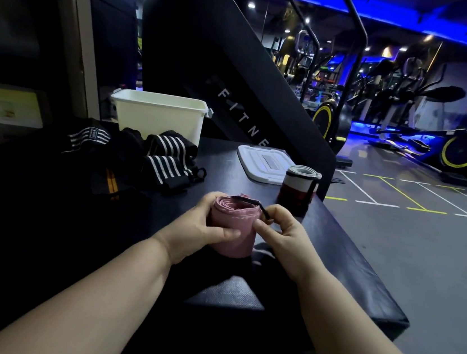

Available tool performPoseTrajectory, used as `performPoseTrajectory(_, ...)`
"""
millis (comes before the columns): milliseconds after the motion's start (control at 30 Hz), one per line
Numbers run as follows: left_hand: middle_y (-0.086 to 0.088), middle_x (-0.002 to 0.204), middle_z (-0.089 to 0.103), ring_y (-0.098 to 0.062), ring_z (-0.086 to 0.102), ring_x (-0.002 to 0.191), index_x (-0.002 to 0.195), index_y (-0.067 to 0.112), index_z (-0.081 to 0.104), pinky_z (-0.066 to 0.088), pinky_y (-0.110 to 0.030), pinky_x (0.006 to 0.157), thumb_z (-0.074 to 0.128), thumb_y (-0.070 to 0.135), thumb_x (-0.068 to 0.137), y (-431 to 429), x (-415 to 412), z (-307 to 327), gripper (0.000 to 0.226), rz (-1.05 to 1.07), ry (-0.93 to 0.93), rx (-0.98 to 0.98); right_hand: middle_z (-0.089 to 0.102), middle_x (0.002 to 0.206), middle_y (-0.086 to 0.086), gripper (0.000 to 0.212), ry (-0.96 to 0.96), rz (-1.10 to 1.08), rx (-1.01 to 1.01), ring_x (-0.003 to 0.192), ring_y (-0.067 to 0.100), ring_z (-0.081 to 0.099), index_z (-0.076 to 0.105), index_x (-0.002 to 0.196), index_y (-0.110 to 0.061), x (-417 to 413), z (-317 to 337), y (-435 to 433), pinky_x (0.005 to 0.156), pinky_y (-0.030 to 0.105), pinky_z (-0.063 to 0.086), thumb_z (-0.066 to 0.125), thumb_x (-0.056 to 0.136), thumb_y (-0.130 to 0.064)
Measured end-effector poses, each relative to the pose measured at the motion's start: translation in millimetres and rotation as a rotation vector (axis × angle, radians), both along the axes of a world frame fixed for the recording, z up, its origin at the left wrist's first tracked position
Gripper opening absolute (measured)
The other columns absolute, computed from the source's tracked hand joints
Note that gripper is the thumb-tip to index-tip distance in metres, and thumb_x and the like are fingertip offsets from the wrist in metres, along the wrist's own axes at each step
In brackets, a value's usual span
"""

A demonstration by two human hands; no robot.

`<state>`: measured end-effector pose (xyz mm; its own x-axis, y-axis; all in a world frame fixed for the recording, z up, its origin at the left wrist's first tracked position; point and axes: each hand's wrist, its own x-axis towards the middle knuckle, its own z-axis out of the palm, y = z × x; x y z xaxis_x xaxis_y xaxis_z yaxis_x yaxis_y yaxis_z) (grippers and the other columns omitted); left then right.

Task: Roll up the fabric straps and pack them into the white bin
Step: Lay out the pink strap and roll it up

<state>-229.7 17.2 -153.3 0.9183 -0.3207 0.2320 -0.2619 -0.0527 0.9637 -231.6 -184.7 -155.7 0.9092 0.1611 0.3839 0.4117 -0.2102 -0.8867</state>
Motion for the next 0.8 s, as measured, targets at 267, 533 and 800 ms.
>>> performPoseTrajectory(267,0.005,0.102,0.067,-0.011,0.064,0.095,0.107,0.039,0.047,0.052,-0.041,0.094,0.078,0.043,0.053,-6,5,-6,0.063,0.242,-0.118,0.113,0.062,0.093,-0.008,0.004,-0.031,-0.005,0.041,0.091,0.008,0.058,0.07,0.081,-0.024,-1,0,0,0.084,0.032,0.047,0.073,0.084,-0.023)
performPoseTrajectory(533,0.002,0.1,0.068,-0.018,0.066,0.095,0.101,0.044,0.041,0.053,-0.046,0.092,0.076,0.05,0.051,-12,4,-4,0.061,0.334,-0.111,0.142,0.06,0.092,-0.009,0.012,-0.123,-0.082,0.011,0.074,0.011,0.056,0.075,0.08,-0.022,-4,2,3,0.068,0.024,0.047,0.083,0.07,-0.02)
performPoseTrajectory(800,0.004,0.095,0.066,-0.018,0.064,0.09,0.099,0.042,0.04,0.052,-0.044,0.091,0.075,0.039,0.059,-12,2,0,0.054,0.367,-0.111,0.148,0.06,0.095,-0.012,0.005,-0.128,0.038,0.036,0.087,0.008,0.053,0.068,0.085,-0.024,-3,3,5,0.078,0.015,0.04,0.064,0.081,-0.024)
